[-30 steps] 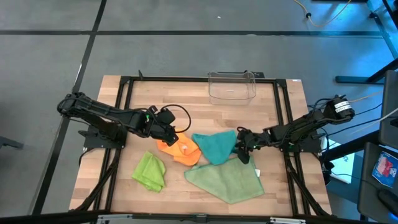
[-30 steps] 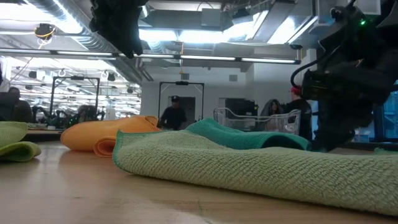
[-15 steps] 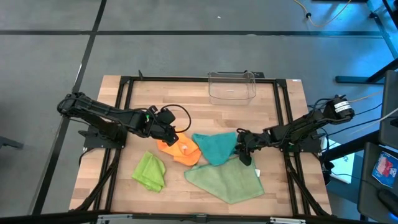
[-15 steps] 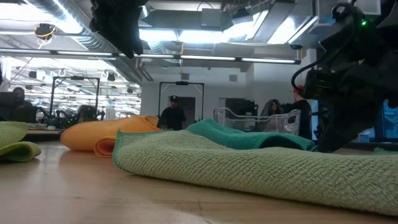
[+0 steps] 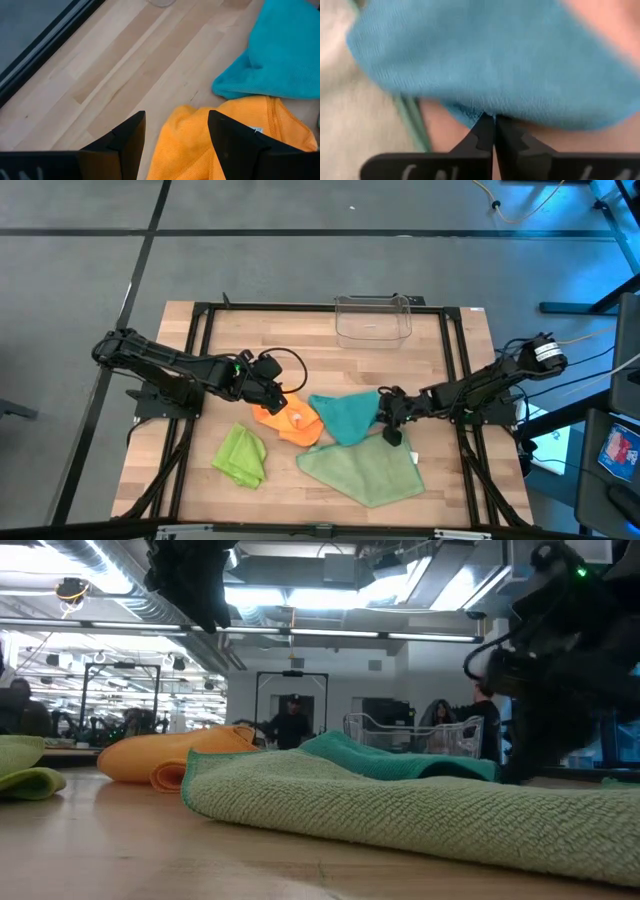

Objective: Fold microfiber towels
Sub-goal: Fold the blue microfiber cloth

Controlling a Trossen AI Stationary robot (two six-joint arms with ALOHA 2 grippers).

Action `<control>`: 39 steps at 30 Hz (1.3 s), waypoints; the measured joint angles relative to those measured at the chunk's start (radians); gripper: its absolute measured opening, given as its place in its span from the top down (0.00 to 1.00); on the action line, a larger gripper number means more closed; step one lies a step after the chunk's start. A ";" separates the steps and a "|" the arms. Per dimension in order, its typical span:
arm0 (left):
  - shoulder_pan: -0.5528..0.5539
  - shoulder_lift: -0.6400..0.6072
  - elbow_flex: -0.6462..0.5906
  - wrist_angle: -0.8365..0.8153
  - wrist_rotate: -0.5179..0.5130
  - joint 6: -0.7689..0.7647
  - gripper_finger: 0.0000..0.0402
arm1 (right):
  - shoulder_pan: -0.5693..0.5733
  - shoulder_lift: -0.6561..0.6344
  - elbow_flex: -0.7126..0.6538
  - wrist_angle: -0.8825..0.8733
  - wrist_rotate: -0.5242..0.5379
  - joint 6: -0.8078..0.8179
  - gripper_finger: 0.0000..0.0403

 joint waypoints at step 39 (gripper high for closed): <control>0.000 0.000 0.000 0.137 -0.081 0.000 0.48 | -0.071 -0.008 1.083 -1.130 0.424 -0.630 1.00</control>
